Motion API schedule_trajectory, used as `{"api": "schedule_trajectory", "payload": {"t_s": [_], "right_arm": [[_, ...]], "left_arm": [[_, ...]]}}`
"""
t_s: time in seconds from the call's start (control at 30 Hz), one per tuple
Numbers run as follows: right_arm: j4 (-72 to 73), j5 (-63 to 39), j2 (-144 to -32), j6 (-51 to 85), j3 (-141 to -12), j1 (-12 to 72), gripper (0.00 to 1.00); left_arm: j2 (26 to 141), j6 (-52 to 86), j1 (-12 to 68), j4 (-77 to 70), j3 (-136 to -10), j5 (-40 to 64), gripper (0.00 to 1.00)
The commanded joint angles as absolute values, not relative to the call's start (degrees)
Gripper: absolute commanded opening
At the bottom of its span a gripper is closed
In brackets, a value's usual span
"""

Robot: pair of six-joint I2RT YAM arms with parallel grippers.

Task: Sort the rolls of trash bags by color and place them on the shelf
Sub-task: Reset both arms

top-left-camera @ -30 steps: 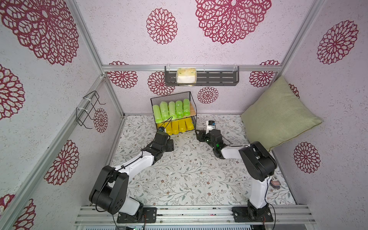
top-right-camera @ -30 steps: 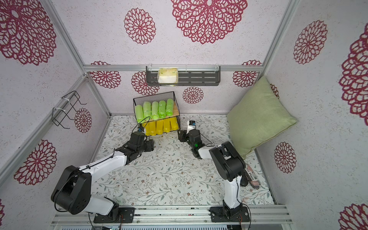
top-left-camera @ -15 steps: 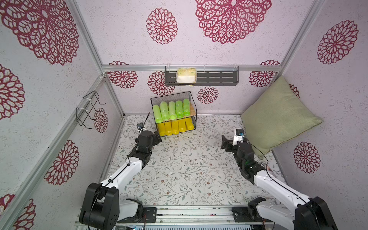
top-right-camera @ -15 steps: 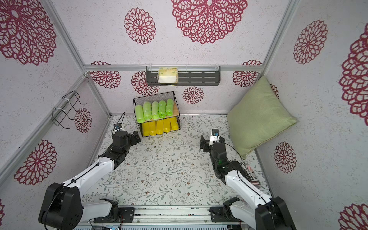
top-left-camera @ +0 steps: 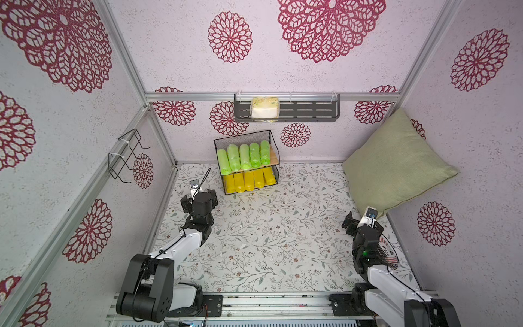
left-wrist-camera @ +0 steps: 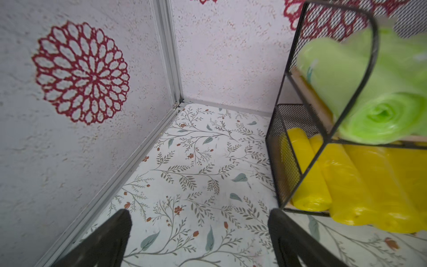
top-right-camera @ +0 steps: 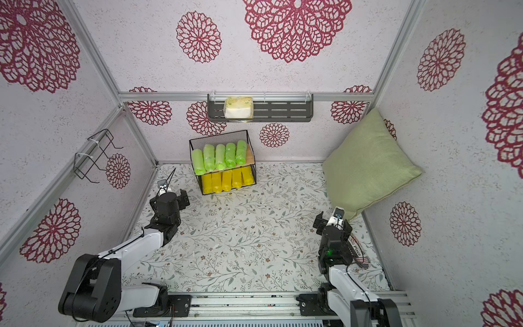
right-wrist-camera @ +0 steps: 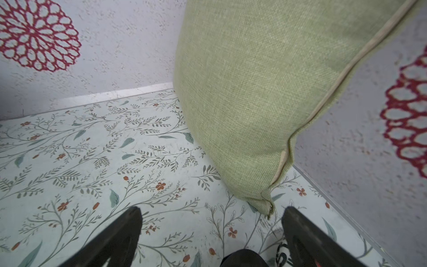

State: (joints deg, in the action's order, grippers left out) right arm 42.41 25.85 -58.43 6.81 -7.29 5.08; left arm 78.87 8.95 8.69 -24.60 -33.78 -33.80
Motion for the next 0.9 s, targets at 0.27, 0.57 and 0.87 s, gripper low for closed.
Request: {"api": "schedule_trajectory", "payload": {"t_s": [0.27,0.57,0.87], "right_arm": [[69.46,14.25,-74.87,2.72,-8.51,1.80,0.99],[68.35,8.81,-76.52,4.23,-10.34,-0.53,0.99],[80.29,4.66,-83.36,3.77,-8.15,-0.46,0.99]], "left_arm": [[78.65,4.07,0.22,-29.98,-33.46,-22.00,0.97],[84.76,7.48,-6.35,-42.82,-26.63,-11.99,0.97],[88.65,7.32,-8.63,-49.14,-24.51,-3.97,0.97]]}}
